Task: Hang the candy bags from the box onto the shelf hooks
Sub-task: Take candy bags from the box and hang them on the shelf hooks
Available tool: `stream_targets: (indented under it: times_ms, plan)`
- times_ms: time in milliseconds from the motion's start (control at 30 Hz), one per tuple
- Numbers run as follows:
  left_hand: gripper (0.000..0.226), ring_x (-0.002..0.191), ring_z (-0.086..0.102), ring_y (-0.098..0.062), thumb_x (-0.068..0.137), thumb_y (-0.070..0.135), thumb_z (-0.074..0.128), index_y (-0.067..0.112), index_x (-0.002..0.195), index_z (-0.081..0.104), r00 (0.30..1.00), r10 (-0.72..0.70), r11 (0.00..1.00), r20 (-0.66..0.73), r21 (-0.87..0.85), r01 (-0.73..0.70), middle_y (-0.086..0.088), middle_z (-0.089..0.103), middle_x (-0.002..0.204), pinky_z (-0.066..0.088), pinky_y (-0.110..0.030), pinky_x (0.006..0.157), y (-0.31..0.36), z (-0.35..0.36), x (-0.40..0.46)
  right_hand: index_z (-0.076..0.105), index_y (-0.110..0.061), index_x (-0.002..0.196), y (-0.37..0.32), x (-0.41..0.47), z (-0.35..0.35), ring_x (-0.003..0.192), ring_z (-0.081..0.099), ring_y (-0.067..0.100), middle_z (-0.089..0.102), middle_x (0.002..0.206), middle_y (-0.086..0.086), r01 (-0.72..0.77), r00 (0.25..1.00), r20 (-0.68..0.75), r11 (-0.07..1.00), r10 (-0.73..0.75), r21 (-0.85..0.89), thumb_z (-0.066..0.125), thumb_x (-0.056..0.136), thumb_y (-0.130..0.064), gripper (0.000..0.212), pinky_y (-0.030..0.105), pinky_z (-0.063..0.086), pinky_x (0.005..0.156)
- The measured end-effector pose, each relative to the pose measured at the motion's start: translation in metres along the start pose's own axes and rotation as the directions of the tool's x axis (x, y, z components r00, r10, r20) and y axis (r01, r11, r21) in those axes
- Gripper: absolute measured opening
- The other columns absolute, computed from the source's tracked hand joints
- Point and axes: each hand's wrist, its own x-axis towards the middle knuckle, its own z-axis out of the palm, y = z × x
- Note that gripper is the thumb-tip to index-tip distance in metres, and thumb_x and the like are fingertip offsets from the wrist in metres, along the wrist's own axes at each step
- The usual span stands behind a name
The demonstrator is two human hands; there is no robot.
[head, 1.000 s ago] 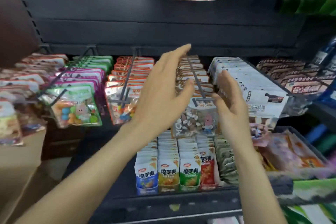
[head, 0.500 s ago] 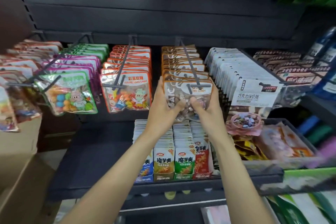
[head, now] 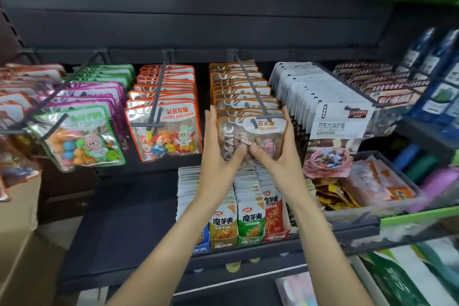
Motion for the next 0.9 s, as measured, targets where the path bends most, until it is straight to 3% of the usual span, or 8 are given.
stream_targets:
  times_ms: [167, 267, 367, 433, 500, 600, 700, 900]
  plan:
    - [0.079, 0.147, 0.013, -0.007, 0.09, 0.017, 0.061, 0.041, 0.148, 0.012, 0.998, 0.046, 0.999, -0.045, -0.013, -0.046, 0.008, 0.01, 0.161, 0.022, -0.045, 0.119, -0.003, 0.003, -0.006, 0.007, -0.035, 0.152, -0.001, -0.004, 0.0, 0.132, 0.038, -0.008, 0.033, 0.141, -0.034, 0.008, 1.0, -0.007, 1.0, -0.008, -0.002, 0.071, 0.085, -0.012, 0.095, 0.012, 0.034, 0.105]
    - [0.077, 0.146, 0.015, -0.006, 0.089, 0.022, 0.065, 0.041, 0.144, 0.015, 0.998, -0.004, 0.999, -0.056, -0.038, 0.002, 0.008, 0.01, 0.161, 0.026, -0.042, 0.118, -0.001, 0.003, -0.005, 0.002, -0.03, 0.154, -0.006, -0.005, -0.001, 0.128, 0.034, -0.019, 0.026, 0.14, -0.036, -0.01, 1.0, 0.004, 1.0, 0.01, -0.023, 0.072, 0.085, -0.01, 0.101, 0.004, 0.032, 0.101]
    - [0.074, 0.145, 0.013, -0.001, 0.083, 0.042, 0.061, 0.048, 0.14, 0.015, 0.998, -0.015, 1.0, -0.059, -0.026, 0.013, 0.009, 0.013, 0.16, 0.023, -0.042, 0.119, 0.007, -0.002, 0.0, 0.003, -0.034, 0.152, -0.014, -0.008, -0.007, 0.135, 0.029, -0.013, 0.022, 0.15, -0.027, -0.02, 1.0, 0.005, 0.999, 0.02, -0.036, 0.071, 0.086, -0.016, 0.096, 0.018, 0.03, 0.112]
    - [0.066, 0.144, 0.014, 0.0, 0.085, 0.038, 0.057, 0.047, 0.139, 0.021, 0.999, 0.018, 0.999, -0.039, 0.036, -0.017, 0.012, 0.016, 0.158, 0.021, -0.039, 0.12, 0.019, -0.007, 0.005, 0.01, -0.039, 0.15, -0.023, -0.008, -0.012, 0.14, 0.024, -0.006, 0.022, 0.156, -0.017, -0.008, 1.0, -0.021, 0.998, 0.007, -0.055, 0.066, 0.09, -0.027, 0.084, 0.031, 0.027, 0.118]
    - [0.055, 0.144, 0.014, -0.001, 0.087, 0.033, 0.054, 0.045, 0.136, 0.03, 0.994, 0.106, 0.984, 0.005, 0.145, -0.106, 0.017, 0.022, 0.154, 0.018, -0.032, 0.119, 0.034, -0.013, 0.012, 0.023, -0.039, 0.147, -0.034, -0.002, -0.019, 0.14, 0.025, -0.005, 0.027, 0.154, -0.016, 0.059, 0.997, -0.043, 0.992, -0.064, -0.108, 0.059, 0.095, -0.031, 0.064, 0.033, 0.027, 0.118]
    - [0.048, 0.144, 0.013, -0.002, 0.093, 0.03, 0.055, 0.03, 0.139, 0.041, 0.967, 0.221, 0.884, 0.124, 0.394, -0.252, 0.013, 0.029, 0.153, 0.009, -0.019, 0.114, 0.052, -0.022, 0.027, 0.047, -0.029, 0.138, -0.055, 0.019, -0.033, 0.137, 0.034, 0.0, 0.041, 0.146, -0.011, 0.213, 0.971, -0.035, 0.926, -0.235, -0.312, 0.051, 0.099, -0.017, 0.04, 0.033, 0.031, 0.115]
    - [0.044, 0.145, 0.015, -0.007, 0.097, 0.031, 0.051, 0.026, 0.141, 0.044, 0.955, 0.172, 0.758, 0.24, 0.588, -0.284, 0.01, 0.033, 0.153, 0.011, -0.033, 0.118, 0.062, -0.028, 0.045, 0.064, -0.021, 0.123, -0.075, 0.051, -0.041, 0.127, 0.047, 0.009, 0.055, 0.134, -0.004, 0.3, 0.95, 0.094, 0.778, -0.299, -0.552, 0.055, 0.096, -0.011, 0.03, 0.028, 0.036, 0.108]
    - [0.055, 0.147, 0.003, -0.006, 0.101, 0.046, 0.019, 0.024, 0.151, 0.023, 0.896, -0.082, 0.555, 0.437, 0.767, -0.323, 0.011, 0.015, 0.159, -0.003, -0.038, 0.119, 0.063, -0.029, 0.06, 0.075, -0.017, 0.107, -0.077, 0.098, -0.032, 0.125, 0.049, 0.027, 0.053, 0.14, 0.003, 0.445, 0.872, 0.484, 0.535, -0.075, -0.718, 0.064, 0.09, -0.014, 0.02, 0.044, 0.042, 0.1]
